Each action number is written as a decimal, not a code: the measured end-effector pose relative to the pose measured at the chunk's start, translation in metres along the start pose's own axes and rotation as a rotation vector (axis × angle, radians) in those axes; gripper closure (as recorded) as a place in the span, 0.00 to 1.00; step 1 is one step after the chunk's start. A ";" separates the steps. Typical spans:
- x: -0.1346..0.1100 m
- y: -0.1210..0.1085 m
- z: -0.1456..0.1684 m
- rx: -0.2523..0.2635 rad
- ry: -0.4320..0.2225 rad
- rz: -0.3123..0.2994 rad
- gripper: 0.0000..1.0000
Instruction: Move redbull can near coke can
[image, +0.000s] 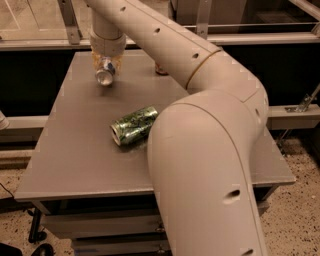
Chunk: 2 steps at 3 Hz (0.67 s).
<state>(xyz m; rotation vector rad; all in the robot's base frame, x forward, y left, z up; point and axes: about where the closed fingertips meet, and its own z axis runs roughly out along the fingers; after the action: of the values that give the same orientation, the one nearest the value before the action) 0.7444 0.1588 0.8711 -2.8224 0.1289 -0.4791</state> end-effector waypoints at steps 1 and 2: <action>-0.011 -0.002 -0.051 0.103 -0.046 0.088 1.00; -0.026 0.007 -0.103 0.202 -0.099 0.191 1.00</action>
Offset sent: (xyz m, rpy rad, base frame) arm -0.1038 -0.0655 0.1461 0.4318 0.1987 -0.1588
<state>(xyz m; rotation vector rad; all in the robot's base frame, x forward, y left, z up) 0.6851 0.1297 0.9549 -2.5976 0.3092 -0.2909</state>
